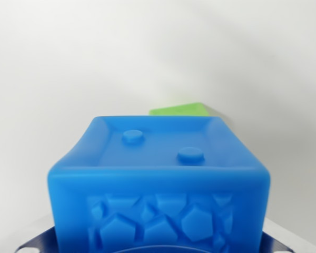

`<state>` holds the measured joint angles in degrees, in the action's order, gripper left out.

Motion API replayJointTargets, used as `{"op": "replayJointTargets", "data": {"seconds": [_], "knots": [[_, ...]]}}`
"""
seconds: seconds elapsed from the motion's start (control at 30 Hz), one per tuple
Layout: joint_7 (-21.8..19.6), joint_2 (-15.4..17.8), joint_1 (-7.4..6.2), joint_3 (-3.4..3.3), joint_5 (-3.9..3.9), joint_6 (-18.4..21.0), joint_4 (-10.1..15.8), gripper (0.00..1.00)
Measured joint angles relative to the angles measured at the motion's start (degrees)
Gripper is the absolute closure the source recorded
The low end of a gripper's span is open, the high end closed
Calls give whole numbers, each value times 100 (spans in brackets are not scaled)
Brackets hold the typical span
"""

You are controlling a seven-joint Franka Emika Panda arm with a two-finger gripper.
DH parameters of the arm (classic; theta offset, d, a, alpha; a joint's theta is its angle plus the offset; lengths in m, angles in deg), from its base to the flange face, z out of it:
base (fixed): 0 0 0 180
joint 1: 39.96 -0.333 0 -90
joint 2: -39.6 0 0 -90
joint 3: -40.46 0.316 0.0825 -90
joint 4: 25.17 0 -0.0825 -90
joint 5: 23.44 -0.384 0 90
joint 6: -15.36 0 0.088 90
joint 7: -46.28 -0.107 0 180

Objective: Stack cube

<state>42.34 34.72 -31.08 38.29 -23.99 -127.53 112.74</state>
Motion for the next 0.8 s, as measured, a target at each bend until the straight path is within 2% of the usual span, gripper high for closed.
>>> {"op": "replayJointTargets", "data": {"seconds": [0.8], "knots": [[1346,356,154,-189,13,443,-93,100]]}}
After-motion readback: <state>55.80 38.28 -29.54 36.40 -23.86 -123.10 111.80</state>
